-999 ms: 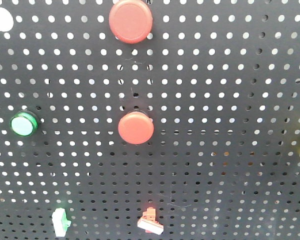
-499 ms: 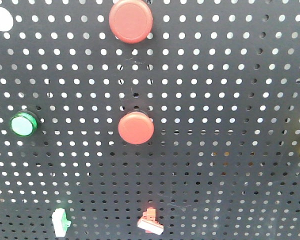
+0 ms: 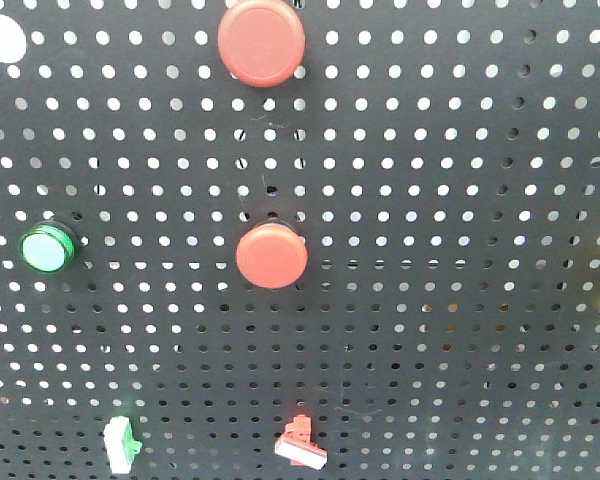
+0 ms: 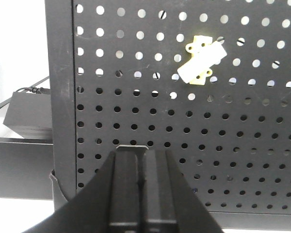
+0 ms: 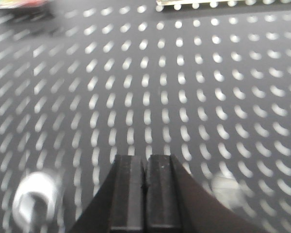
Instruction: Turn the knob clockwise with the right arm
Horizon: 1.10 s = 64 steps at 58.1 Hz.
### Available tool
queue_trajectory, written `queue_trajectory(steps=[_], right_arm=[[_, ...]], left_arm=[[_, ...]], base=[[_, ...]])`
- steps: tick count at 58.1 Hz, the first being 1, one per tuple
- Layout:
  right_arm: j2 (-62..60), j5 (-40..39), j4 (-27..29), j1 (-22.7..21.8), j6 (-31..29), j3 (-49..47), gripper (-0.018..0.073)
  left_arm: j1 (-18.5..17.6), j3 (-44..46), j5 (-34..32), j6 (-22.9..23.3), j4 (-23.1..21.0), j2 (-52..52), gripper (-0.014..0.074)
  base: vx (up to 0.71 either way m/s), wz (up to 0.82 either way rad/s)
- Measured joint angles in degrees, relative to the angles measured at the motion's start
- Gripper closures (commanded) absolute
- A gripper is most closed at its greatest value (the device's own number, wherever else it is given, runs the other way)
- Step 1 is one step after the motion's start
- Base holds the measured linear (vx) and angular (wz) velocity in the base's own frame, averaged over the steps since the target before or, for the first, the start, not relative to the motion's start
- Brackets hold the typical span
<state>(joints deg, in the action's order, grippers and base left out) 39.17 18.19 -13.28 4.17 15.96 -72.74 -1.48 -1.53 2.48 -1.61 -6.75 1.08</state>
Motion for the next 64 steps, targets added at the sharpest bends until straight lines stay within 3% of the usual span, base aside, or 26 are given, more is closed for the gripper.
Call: queue_trajectory(steps=[7, 13, 17, 34, 38, 49, 64], right_arm=[[1.7, 1.2, 3.5, 0.0, -0.2, -1.0, 0.0568], [2.4, 2.9, 5.2, 0.3, -4.6, -1.0, 0.0568], [2.8, 4.2, 6.3, 2.0, -10.8, -1.0, 0.0568], [3.6, 9.2, 10.7, 17.3, -44.3, -1.0, 0.0565], [3.6, 9.3, 10.9, 18.7, -48.4, -1.0, 0.0559], [4.0, 8.6, 10.9, 19.1, -51.5, -1.0, 0.0494], [5.9, 5.5, 10.7, 19.1, -51.9, -1.0, 0.0312]], left_arm=[[0.0, 0.0, 0.0, 0.0, 0.0, 0.0, 0.0603], [0.0, 0.0, 0.0, 0.0, 0.0, 0.0, 0.0603], [0.0, 0.0, 0.0, 0.0, 0.0, 0.0, 0.0603], [0.0, 0.0, 0.0, 0.0, 0.0, 0.0, 0.0603], [0.0, 0.0, 0.0, 0.0, 0.0, 0.0, 0.0603], [0.0, 0.0, 0.0, 0.0, 0.0, 0.0, 0.0603], [0.0, 0.0, 0.0, 0.0, 0.0, 0.0, 0.0603]], base=[[0.00, 0.00], [0.00, 0.00], [0.00, 0.00], [0.00, 0.00], [0.00, 0.00], [0.00, 0.00], [0.00, 0.00]])
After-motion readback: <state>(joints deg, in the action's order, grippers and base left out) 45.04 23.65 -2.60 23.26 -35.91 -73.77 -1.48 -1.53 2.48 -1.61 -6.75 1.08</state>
